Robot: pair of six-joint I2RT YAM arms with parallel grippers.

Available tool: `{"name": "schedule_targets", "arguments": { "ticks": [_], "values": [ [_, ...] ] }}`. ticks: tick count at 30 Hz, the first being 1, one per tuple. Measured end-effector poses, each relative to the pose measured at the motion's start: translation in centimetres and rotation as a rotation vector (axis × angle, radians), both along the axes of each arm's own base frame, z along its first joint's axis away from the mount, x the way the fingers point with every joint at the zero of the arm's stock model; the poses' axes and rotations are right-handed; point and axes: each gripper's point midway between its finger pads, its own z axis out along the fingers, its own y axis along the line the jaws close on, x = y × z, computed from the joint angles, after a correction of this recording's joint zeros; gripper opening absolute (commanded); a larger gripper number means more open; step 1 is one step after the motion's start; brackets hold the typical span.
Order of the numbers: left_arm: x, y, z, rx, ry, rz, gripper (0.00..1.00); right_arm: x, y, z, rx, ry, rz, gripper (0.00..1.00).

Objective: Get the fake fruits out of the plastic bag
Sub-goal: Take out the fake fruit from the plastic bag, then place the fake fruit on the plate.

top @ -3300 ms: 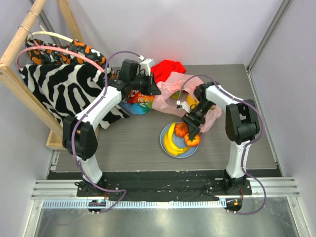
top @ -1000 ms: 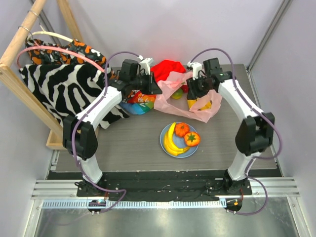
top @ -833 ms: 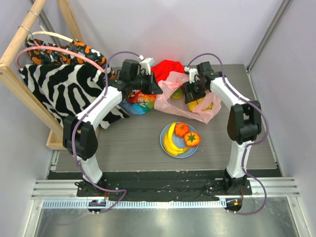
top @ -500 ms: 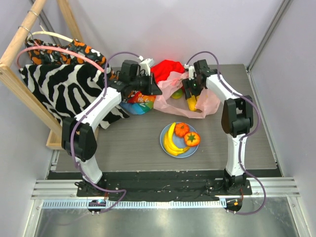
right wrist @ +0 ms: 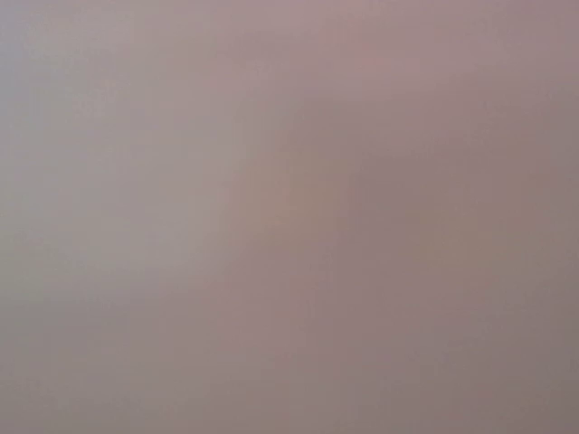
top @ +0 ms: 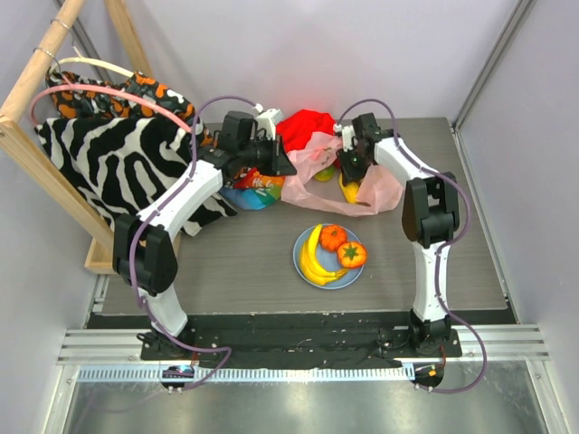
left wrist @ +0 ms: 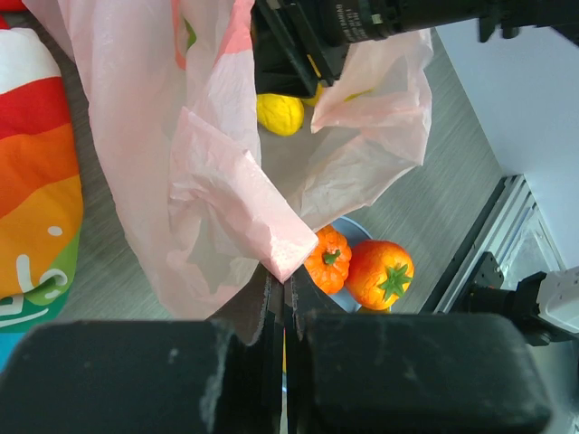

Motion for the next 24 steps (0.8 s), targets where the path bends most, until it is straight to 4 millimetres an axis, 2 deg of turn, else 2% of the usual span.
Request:
{"name": "schedule_targets", "arguments": {
  "ticks": [2,5,8,9,13,16,19,24],
  "values": [
    [0.0,0.0,0.0,0.0,0.0,0.0,0.0,-0.5,0.3,0.8,0.022,0.005,0.023,0.01],
    [0.1,0.0,0.1,-0.002,-0.002,0.001,0.0,-1.9,0.7,3.6,0.063,-0.005,0.058,0.02],
    [0.2,-0.1,0.3,-0.005,-0.005,0.002,0.0,-3.6,1.3,7.9,0.118,-0.052,0.099,0.01],
    [0.2,-0.1,0.4,-0.007,-0.007,0.002,0.0,-4.4,1.5,9.9,0.142,-0.08,0.117,0.01],
    [0.4,-0.2,0.8,-0.011,-0.015,0.002,0.0,-7.7,2.3,15.5,0.233,-0.161,0.186,0.01],
    [0.6,-0.3,1.0,-0.014,-0.022,0.002,0.0,-11.3,3.2,17.9,0.309,-0.176,0.276,0.01],
    [0.8,-0.4,1.1,-0.015,-0.025,0.002,0.0,-15.9,4.3,18.1,0.375,-0.124,0.381,0.01],
    [0.8,-0.4,1.2,-0.016,-0.028,0.002,0.0,-23.2,7.3,14.6,0.442,0.105,0.525,0.01]
  ]
}}
